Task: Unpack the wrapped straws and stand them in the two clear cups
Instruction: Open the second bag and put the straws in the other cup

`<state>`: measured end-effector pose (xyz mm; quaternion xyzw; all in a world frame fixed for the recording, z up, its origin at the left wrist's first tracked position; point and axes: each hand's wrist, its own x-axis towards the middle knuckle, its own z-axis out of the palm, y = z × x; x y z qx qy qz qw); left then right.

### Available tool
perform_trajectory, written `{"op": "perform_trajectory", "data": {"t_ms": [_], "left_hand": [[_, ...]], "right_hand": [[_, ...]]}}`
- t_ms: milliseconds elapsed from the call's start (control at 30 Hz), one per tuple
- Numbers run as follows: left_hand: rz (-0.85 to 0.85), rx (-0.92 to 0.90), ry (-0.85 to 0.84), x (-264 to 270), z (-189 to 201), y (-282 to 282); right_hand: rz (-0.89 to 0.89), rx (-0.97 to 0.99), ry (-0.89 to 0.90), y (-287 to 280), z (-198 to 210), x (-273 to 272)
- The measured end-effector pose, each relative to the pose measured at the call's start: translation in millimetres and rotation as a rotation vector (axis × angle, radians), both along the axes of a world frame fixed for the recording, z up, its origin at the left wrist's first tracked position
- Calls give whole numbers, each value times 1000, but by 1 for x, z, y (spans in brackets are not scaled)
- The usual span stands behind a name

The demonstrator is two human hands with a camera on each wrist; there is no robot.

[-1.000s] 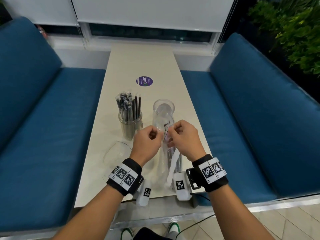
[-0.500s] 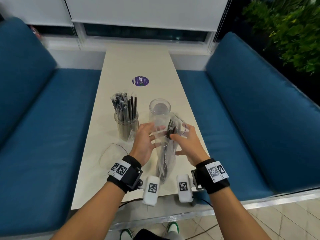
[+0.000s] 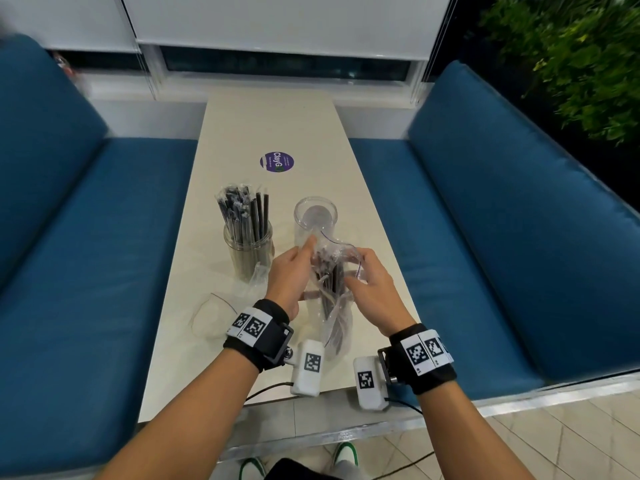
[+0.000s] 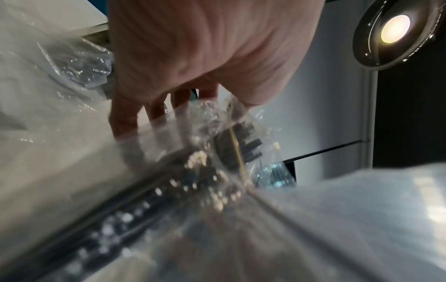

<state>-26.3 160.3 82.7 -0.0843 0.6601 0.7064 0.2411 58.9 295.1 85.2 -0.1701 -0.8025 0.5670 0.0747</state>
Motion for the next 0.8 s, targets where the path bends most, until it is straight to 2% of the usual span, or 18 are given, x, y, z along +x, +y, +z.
{"op": "perform_trajectory", "data": {"t_ms": [167, 233, 400, 600, 800], "left_hand": [[117, 74, -1, -3, -11, 6], [104, 81, 1, -1, -11, 9], [35, 134, 14, 1, -7, 12], [100, 198, -2, -6, -8, 15], [110, 217, 15, -8, -9, 22]], "right_hand": [[-37, -116, -24, -6, 2, -1], [-77, -157, -12, -7, 0, -4], [-221, 21, 69, -3, -10, -13], [-344, -26, 154, -3, -10, -22], [-325, 210, 223, 1, 4, -23]]}}
